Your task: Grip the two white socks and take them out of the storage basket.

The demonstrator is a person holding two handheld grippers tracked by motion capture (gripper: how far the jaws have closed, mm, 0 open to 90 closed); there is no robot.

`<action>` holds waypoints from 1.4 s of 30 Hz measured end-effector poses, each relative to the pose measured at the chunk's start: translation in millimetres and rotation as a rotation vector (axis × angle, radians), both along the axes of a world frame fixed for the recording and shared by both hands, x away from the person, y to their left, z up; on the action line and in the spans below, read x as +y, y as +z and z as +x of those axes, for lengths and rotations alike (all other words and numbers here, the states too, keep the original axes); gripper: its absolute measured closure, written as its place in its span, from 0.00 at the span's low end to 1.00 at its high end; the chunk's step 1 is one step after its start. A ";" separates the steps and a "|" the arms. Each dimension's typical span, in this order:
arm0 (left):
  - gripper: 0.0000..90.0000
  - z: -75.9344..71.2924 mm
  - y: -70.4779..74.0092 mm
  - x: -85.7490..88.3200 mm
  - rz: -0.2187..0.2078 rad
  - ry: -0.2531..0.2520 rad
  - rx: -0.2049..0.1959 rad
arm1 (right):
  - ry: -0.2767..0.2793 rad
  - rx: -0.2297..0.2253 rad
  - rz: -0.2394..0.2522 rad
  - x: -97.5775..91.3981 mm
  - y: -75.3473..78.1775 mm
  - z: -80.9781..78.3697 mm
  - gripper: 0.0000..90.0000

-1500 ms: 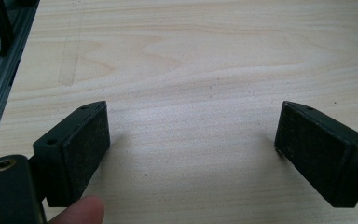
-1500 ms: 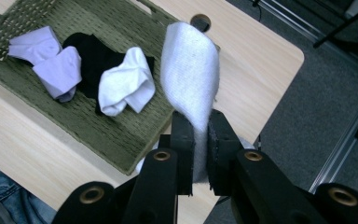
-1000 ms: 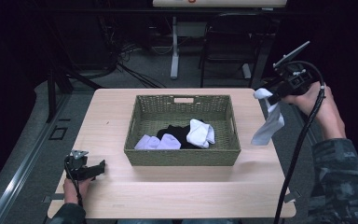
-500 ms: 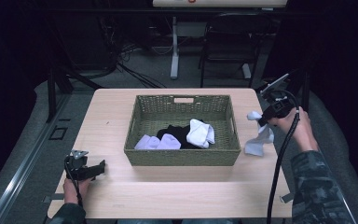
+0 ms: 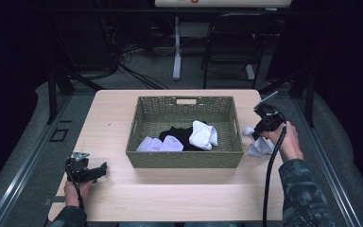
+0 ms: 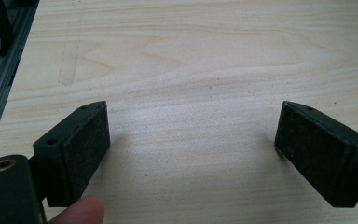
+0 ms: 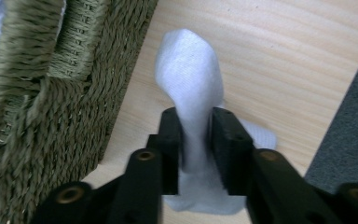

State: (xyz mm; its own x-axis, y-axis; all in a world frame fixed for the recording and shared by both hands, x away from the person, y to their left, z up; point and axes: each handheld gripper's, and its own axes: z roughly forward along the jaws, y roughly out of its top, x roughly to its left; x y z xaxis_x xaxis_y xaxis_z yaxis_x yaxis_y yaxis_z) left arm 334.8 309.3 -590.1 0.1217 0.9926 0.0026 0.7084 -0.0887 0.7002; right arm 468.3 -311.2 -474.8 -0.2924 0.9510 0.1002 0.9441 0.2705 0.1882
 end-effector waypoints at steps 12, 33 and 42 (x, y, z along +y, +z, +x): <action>0.11 0.0 -0.1 -0.2 0.000 0.000 -0.003 | 0.015 -0.024 0.018 4.4 22.2 -7.6 0.40; 0.11 -0.3 0.3 -0.2 0.007 -0.002 0.003 | 0.161 -0.102 0.056 45.2 121.9 -30.9 0.11; 0.11 -0.2 0.0 -0.2 0.002 -0.002 -0.002 | 0.237 -0.123 0.077 79.1 140.2 -23.9 0.10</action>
State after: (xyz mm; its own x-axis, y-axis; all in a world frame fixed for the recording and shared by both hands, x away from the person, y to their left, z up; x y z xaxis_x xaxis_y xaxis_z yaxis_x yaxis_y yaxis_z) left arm 334.7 309.1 -590.1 0.1232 0.9924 0.0052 0.7070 -0.0915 0.7012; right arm 444.4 -232.1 -334.6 -0.5202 0.8456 0.1197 0.8250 0.4613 0.3264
